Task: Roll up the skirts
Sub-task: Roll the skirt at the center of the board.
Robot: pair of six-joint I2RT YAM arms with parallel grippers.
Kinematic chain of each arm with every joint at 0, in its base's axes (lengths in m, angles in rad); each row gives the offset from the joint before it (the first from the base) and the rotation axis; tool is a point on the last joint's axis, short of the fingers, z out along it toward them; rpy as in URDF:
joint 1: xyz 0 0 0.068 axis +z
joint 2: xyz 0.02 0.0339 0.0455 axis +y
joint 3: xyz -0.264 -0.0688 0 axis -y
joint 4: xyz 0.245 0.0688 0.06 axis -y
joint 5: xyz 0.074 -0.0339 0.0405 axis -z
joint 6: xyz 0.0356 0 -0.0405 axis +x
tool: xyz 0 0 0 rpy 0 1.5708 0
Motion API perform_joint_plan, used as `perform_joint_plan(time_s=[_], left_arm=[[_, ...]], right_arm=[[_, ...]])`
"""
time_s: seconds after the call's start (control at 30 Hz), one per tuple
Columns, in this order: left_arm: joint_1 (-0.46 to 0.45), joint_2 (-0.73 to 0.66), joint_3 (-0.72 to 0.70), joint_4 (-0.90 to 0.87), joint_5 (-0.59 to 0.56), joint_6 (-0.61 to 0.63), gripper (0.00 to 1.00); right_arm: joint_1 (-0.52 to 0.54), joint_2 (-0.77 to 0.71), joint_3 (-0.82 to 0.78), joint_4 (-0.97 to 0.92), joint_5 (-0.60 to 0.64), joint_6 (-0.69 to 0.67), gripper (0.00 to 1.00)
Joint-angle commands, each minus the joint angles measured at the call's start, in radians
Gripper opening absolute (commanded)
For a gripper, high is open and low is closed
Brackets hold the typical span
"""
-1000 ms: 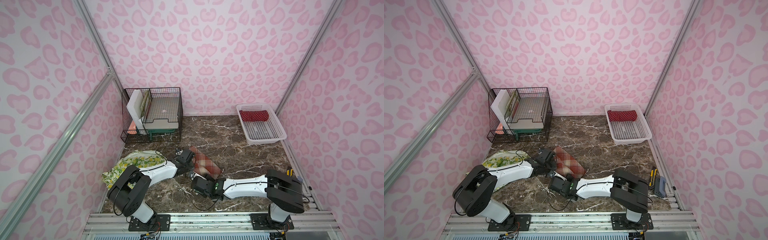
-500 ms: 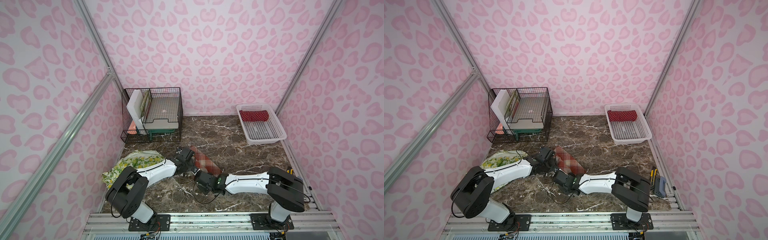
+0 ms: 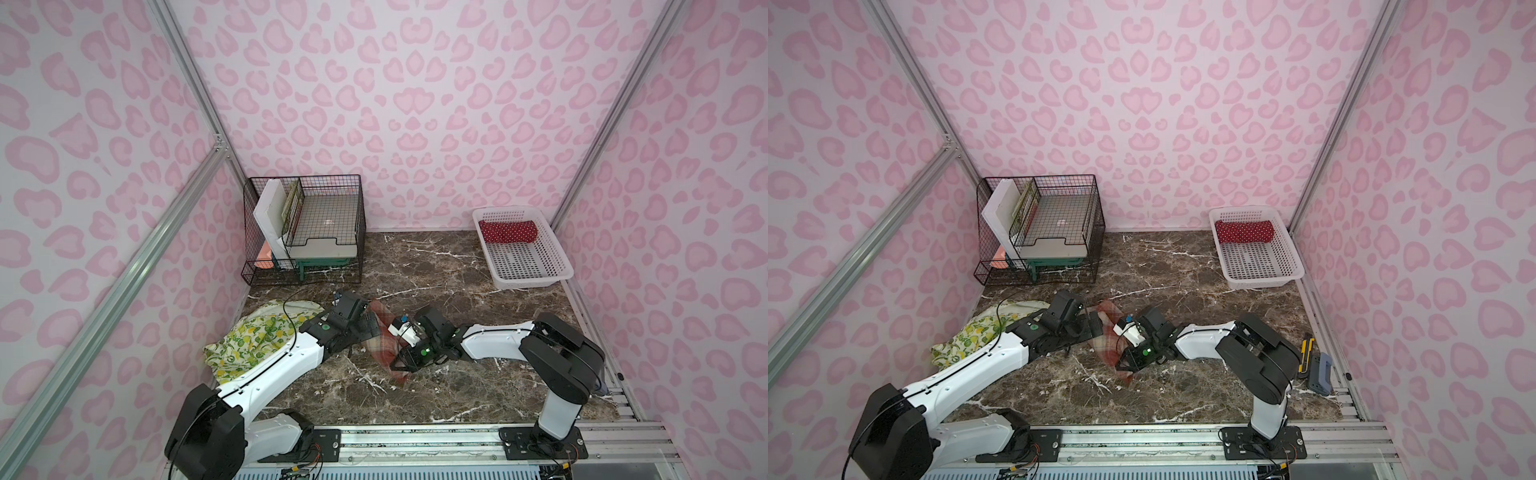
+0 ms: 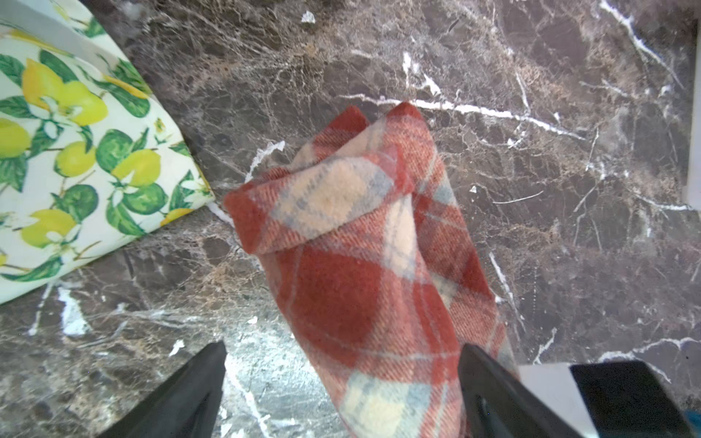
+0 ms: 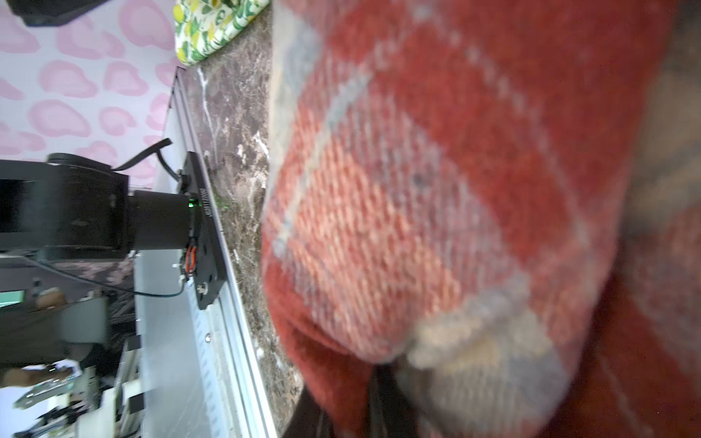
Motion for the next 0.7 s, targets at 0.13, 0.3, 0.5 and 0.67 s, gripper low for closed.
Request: perform_joint_plan(time_s=[0.13, 0.3, 0.5, 0.67], left_arm=[[0.009, 0.009, -0.083, 0.084, 0.042, -0.024, 0.99], [0.009, 0.078, -0.084, 0.183, 0.047, -0.053, 0.99], [0.009, 0.204, -0.071, 0.266, 0.05, -0.068, 0.93], [0.009, 0.317, -0.051, 0.219, 0.001, -0.074, 0.0]], right_arm=[[-0.088, 0.064, -0.044, -0.08, -0.217, 0.101, 0.0], [-0.089, 0.107, -0.034, -0.129, -0.231, 0.046, 0.0], [-0.096, 0.126, -0.044, -0.127, -0.241, 0.037, 0.0], [-0.117, 0.102, -0.026, -0.224, -0.173, -0.014, 0.08]])
